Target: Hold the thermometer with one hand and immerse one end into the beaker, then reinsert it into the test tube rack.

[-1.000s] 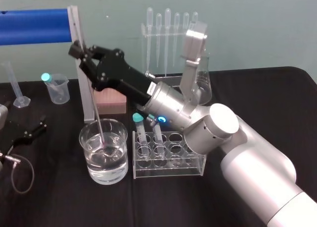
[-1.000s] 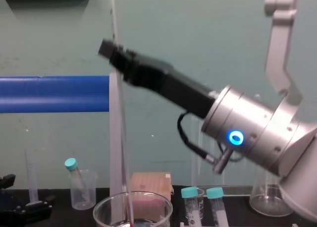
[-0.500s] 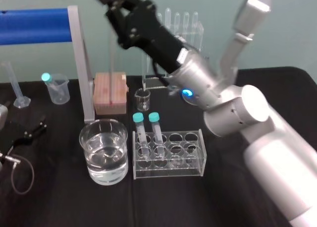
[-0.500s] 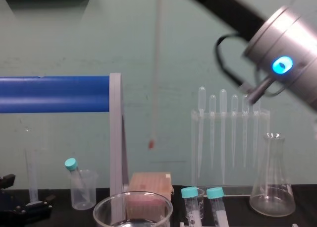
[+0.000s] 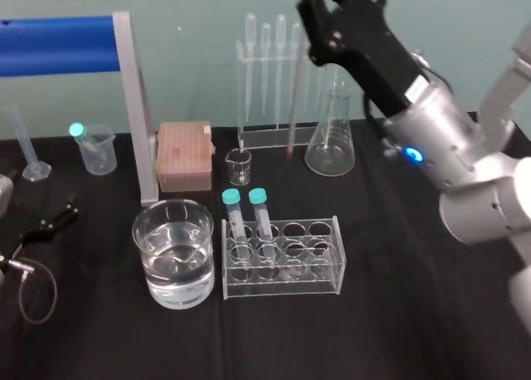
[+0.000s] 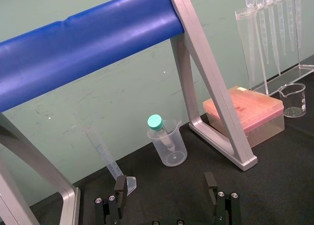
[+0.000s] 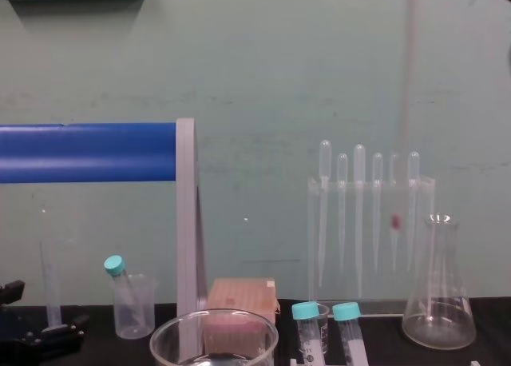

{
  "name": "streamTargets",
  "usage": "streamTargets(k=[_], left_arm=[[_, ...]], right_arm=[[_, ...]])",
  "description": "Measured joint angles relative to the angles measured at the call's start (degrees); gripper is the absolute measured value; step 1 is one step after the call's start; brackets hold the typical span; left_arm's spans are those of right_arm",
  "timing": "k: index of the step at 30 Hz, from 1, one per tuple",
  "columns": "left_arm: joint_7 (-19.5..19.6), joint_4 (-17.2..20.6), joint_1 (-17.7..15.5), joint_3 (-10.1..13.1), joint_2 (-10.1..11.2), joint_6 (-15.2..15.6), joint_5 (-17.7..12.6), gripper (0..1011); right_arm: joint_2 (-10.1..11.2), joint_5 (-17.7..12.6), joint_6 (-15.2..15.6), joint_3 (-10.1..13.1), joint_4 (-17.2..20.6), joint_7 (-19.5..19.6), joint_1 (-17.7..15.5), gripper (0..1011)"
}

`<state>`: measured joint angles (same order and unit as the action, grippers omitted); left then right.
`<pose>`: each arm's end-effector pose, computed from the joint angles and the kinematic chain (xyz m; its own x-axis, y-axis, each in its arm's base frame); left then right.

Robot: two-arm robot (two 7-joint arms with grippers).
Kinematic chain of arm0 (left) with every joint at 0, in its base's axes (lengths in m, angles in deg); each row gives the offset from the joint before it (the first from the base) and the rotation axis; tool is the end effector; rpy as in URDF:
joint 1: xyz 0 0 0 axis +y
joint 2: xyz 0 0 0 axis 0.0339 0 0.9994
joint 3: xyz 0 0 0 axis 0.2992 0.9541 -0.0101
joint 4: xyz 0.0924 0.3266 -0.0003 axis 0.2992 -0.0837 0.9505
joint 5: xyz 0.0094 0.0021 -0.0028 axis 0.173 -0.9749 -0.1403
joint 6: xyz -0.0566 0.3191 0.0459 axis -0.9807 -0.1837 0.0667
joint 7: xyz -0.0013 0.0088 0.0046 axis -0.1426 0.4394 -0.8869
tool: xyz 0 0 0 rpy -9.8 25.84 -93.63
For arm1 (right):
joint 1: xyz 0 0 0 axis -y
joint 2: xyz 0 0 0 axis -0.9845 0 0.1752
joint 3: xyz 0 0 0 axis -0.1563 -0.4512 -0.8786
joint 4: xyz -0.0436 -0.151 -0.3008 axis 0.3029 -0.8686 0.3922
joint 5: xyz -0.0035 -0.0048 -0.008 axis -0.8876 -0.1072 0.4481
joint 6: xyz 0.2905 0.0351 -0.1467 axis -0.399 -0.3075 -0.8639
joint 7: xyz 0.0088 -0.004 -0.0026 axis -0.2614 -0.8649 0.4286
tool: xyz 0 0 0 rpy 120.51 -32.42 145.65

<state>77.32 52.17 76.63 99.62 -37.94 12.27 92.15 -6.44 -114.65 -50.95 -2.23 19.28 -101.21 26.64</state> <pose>0.3837 0.1057 -0.3456 0.2921 0.8803 0.3737 -0.9553 0.2872 0.0702 0.4090 -0.0210 -0.2078 0.7032 -0.6958 0.1462 0.4902 0.6234 0.6092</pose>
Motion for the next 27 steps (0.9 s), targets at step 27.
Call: streamTargets(k=[27], left_arm=[[0.0,0.0,0.0,0.0,0.0,0.0,0.0,1008]], right_arm=[[0.66,-1.17,2.12,4.01,-3.56,0.45,-8.08,53]])
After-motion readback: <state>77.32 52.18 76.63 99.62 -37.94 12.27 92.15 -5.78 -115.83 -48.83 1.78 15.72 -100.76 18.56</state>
